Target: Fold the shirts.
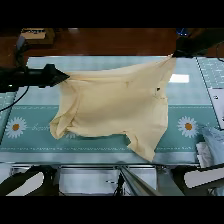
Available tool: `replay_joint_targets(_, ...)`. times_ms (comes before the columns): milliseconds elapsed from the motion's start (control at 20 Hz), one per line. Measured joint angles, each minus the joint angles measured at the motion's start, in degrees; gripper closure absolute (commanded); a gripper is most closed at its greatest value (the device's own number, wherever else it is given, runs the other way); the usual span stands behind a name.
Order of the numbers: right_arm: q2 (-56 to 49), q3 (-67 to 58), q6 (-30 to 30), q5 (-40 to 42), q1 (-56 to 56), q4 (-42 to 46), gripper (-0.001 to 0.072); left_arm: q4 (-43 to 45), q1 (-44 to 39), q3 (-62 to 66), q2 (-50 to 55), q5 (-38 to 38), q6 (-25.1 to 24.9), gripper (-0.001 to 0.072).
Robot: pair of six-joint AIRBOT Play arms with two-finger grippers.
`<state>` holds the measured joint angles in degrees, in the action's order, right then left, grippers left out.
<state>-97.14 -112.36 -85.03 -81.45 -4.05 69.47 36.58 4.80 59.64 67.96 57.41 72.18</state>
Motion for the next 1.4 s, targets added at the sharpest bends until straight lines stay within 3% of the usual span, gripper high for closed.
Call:
replay_joint_targets(100,-3.3,0.0,-0.6,2.0,0.3,0.1,0.0683,-0.5,-0.1,-0.2,4.3,-2.8,-1.0,0.0686)
replay_joint_targets(150,-4.6,0.0,-0.9,2.4,0.4,0.1,0.0607,-0.6,-0.2,-0.2,6.3,-3.7,-1.4,0.0682)
replay_joint_targets(200,-5.7,0.0,-1.0,2.8,0.4,0.0,0.0461,-0.7,-0.2,-0.2,7.9,-3.7,-1.8,0.0602)
replay_joint_targets(250,-6.6,0.0,-1.2,2.9,0.5,0.0,0.0367,-0.8,-0.1,-0.2,9.1,-3.6,-2.0,0.0429)
replay_joint_targets(300,-6.9,0.0,-0.9,2.8,0.5,-0.3,0.0358,-0.8,0.4,0.0,10.0,-3.0,-2.4,0.0279)
replay_joint_targets(350,-6.9,-0.1,0.1,2.0,0.3,-0.3,0.0356,-0.8,1.3,0.7,10.4,-1.6,-2.7,0.025)
replay_joint_targets(450,-5.2,-0.1,3.0,-1.1,-0.7,0.7,0.0356,0.5,4.9,3.7,10.7,4.0,-3.0,0.0266)
replay_joint_targets(600,-0.5,-0.1,4.8,-5.9,-5.0,3.8,0.0354,10.1,13.0,9.4,8.9,16.2,1.7,0.027)
replay_joint_targets(650,0.9,0.0,5.0,-7.6,-6.8,4.7,0.0353,14.8,15.4,10.2,7.5,20.0,3.5,0.0232)
replay_joint_targets(750,3.7,1.3,5.0,-10.4,-11.1,5.7,0.0229,23.3,19.7,9.4,3.4,26.0,6.3,0.0175)
replay_joint_targets(800,5.0,2.7,5.0,-11.7,-13.4,5.4,0.0227,26.4,21.4,7.5,1.0,28.3,7.3,0.0095)
replay_joint_targets(850,6.1,4.5,4.9,-12.7,-15.4,4.3,0.0227,28.6,22.7,5.0,-1.2,29.9,7.9,0.0016)
replay_joint_targets(900,7.4,6.8,4.9,-13.5,-17.4,2.6,0.0227,30.4,23.6,1.7,-3.5,31.5,8.7,-0.0005)
replay_joint_targets(1200,14.1,21.9,6.7,-11.4,-24.2,-4.9,0.0227,34.6,25.7,-16.2,-12.3,36.7,10.2,-0.0011)
replay_joint_targets(1400,15.5,26.8,7.8,-9.4,-25.2,-7.8,0.0228,33.9,25.8,-22.6,-14.2,35.1,10.1,-0.0011)
